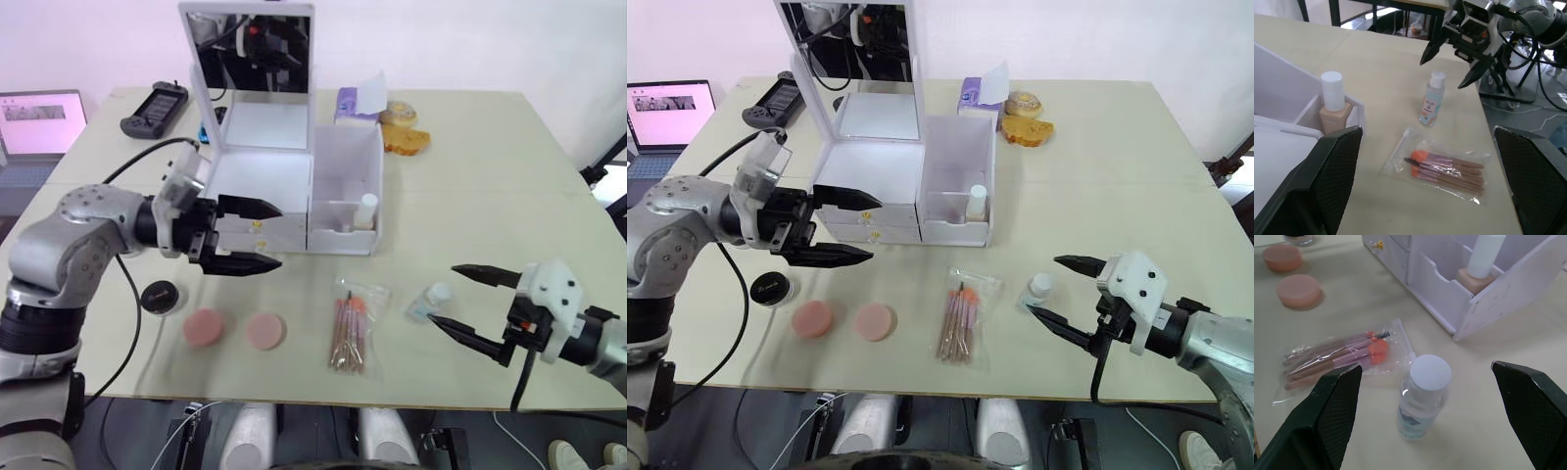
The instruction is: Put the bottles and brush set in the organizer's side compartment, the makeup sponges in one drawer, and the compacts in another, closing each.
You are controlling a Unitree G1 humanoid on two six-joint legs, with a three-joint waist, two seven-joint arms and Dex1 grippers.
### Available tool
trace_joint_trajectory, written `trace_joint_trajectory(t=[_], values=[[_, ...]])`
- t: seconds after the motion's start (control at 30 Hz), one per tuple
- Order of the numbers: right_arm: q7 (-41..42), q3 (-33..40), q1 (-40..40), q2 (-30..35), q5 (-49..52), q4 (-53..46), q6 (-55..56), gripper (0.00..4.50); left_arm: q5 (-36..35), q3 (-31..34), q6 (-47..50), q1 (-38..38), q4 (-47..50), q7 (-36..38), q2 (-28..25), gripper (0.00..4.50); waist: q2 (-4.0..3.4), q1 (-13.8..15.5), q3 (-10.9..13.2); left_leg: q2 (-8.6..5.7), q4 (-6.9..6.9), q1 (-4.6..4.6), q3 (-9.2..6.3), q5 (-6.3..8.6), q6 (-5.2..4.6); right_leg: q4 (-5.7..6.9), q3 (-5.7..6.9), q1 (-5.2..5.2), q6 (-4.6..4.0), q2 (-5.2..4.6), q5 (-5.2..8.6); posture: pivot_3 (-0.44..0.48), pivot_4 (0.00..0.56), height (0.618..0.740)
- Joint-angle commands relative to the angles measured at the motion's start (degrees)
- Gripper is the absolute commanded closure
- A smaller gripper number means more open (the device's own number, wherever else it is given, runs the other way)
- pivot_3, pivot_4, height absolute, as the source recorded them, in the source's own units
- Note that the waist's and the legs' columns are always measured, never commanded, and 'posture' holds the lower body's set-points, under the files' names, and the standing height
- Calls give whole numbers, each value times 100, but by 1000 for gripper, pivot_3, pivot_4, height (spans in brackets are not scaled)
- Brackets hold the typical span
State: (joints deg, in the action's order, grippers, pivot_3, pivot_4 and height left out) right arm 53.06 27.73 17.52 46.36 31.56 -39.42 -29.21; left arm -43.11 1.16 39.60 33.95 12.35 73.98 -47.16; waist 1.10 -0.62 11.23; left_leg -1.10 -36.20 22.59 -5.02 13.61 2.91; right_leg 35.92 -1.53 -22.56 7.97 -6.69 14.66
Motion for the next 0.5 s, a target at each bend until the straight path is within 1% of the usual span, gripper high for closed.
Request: trace_joint_trajectory(t=[0.03, 0.1, 0.13, 0.2, 0.27, 0.3, 0.5], values=[[-23, -155, -37, -4, -133, 157, 211, 37, -92, 229, -4, 25, 180, -97, -44, 0, 0, -3, 0, 0, 0, -1, 0, 0, 0, 0, 0, 1, 0, 0, 0, 0, 150, 740], [-51, -270, -86, -25, -210, 305, 288, 37, -106, 238, 2, 21, 190, -124, -46, 0, 0, -4, 0, 0, -1, -4, 0, 0, 0, 3, 0, 1, 0, 0, 0, 0, 150, 740], [-64, -309, -118, -46, -214, 359, 321, 274, -110, 242, 4, 19, 195, -134, -48, 0, 0, -9, 0, 0, 0, -4, 0, 0, 0, 4, 0, 1, -1, 0, 0, 0, 150, 740], [-70, -346, -138, -71, -206, 405, 378, 895, -120, 248, 9, 11, 212, -154, -53, 0, 0, -20, 0, 0, 0, -5, 0, 0, 0, 5, 0, 0, -1, 0, 0, 0, 150, 740], [-83, -417, -190, -142, -106, 415, 401, 1786, -103, 244, 18, 9, 213, -182, -76, 0, 0, -15, 0, 0, 1, -5, 0, 0, 0, 6, 0, 0, 0, 1, 0, 0, 150, 740], [-78, -446, -208, -152, -97, 420, 429, 2311, -104, 245, 22, 11, 213, -188, -83, 0, 0, -14, 0, 0, 1, -5, 0, 0, 0, 7, 0, 0, 0, 1, 0, 0, 150, 740], [-30, -560, -351, -181, -51, 536, 551, 2311, -85, 241, 49, 28, 260, -227, -125, 0, 0, -13, 0, 0, 0, -5, 0, 0, 0, 6, 0, 0, 0, 0, 0, 0, 150, 740]])
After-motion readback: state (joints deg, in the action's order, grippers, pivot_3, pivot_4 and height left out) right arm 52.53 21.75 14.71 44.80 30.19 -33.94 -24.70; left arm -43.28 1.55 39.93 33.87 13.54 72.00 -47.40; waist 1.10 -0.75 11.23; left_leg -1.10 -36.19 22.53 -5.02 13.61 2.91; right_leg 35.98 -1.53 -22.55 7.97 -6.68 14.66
